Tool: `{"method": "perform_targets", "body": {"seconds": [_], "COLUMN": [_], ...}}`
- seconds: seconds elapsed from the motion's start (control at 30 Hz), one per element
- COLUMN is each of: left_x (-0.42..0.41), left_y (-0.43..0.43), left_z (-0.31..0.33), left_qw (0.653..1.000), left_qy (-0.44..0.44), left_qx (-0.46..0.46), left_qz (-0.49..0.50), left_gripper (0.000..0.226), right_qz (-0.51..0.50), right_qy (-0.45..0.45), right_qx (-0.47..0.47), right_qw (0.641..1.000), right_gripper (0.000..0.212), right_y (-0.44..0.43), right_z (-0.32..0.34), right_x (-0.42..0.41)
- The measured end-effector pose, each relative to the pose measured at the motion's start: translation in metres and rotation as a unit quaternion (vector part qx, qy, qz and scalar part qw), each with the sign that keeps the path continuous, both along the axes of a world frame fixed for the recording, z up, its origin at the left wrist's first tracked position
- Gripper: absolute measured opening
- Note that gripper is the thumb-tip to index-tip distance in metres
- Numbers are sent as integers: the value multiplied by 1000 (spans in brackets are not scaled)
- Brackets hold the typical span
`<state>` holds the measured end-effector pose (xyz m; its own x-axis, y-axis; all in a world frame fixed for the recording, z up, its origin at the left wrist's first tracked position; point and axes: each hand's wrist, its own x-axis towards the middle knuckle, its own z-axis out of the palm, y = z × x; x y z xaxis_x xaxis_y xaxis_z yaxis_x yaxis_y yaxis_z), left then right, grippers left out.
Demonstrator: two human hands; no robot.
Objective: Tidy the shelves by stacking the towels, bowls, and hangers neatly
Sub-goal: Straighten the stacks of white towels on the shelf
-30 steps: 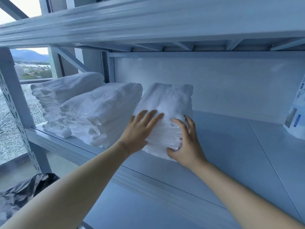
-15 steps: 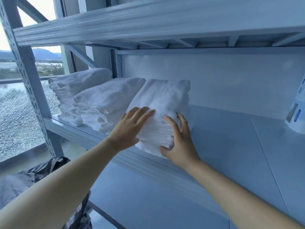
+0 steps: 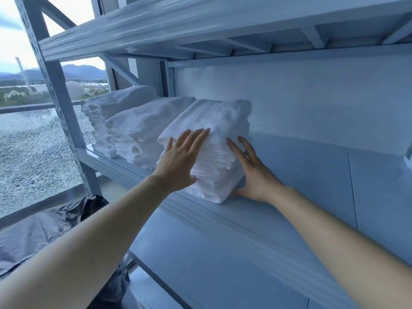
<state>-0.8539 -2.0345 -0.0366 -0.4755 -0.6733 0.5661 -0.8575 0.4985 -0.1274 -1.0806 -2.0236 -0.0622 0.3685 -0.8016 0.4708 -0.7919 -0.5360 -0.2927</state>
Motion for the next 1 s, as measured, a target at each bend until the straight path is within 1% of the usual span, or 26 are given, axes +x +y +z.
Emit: {"method": "perform_targets", "body": {"seconds": [0.13,0.23,0.33,0.43,0.53,0.63,0.7,0.77,0.83,0.9,1.0], "left_x": [-12,-16,-19,-19,-14,1,14,21,24,23,9], "left_y": [4,3,2,1,0,-6,-11,-13,-9,-3,5], "left_z": [-6,-10,-13,-16,-14,-8,-7,-5,1,11,21], "left_qw": [999,999,997,995,996,998,998,999,996,987,979], "left_qy": [20,26,48,69,58,41,30,33,69,115,170], "left_qx": [-20,-32,-46,-66,-66,-44,-33,-6,60,115,110], "left_qz": [20,28,27,21,19,26,36,21,5,-1,-5], "left_gripper": [105,97,93,90,90,90,91,96,98,87,72], "right_qz": [22,33,46,57,77,93,111,130,135,121,108], "right_qy": [-52,-90,-112,-123,-123,-116,-124,-146,-192,-230,-213], "right_qx": [1,-10,-17,-14,-2,13,25,30,31,23,5], "right_qw": [998,995,992,991,989,989,986,980,972,965,971], "right_gripper": [122,117,113,115,116,115,114,111,106,96,89], "right_y": [-5,-7,-8,-10,-14,-19,-22,-22,-22,-22,-21], "right_z": [-14,-22,-27,-27,-24,-21,-22,-24,-27,-32,-35], "right_x": [5,4,4,6,12,25,32,30,24,21,25]}}
